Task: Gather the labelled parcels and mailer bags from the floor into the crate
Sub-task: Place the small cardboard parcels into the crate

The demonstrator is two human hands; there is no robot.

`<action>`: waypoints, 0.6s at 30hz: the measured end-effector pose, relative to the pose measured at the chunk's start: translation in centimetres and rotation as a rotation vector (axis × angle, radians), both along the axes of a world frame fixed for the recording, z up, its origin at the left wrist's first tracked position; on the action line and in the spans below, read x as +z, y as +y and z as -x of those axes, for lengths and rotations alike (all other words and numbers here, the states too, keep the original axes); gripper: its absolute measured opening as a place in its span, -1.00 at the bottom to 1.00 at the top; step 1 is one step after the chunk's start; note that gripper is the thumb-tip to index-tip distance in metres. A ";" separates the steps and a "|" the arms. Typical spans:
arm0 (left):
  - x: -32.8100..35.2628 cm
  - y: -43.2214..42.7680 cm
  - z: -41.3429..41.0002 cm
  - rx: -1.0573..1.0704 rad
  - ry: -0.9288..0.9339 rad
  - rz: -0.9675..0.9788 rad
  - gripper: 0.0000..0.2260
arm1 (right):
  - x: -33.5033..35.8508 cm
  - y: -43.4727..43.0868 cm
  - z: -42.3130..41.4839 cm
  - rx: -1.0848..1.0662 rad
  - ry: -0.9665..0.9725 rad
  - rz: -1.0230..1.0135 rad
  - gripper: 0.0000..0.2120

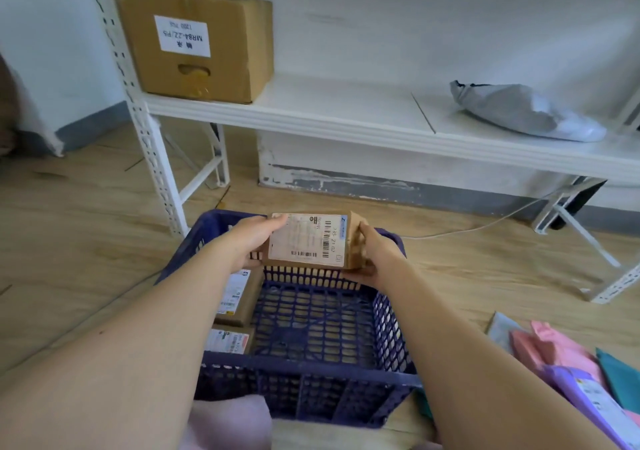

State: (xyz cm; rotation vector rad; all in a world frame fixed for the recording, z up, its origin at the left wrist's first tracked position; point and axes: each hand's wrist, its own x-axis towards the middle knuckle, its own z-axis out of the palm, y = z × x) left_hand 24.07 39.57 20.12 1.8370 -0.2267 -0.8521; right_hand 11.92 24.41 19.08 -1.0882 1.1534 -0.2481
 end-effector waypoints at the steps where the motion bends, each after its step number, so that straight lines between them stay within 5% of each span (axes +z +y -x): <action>1: -0.1 0.3 -0.4 0.028 -0.004 0.003 -0.81 | -0.1 0.5 -0.7 0.017 0.009 0.003 -0.54; 4: -0.5 1.1 -1.5 0.105 -0.009 0.018 -0.86 | -0.9 1.3 -2.5 0.057 0.012 -0.009 -0.54; 18: -7.0 1.6 -7.1 0.288 -0.143 -0.106 -0.48 | -6.8 3.9 -10.4 0.234 0.009 -0.125 -0.41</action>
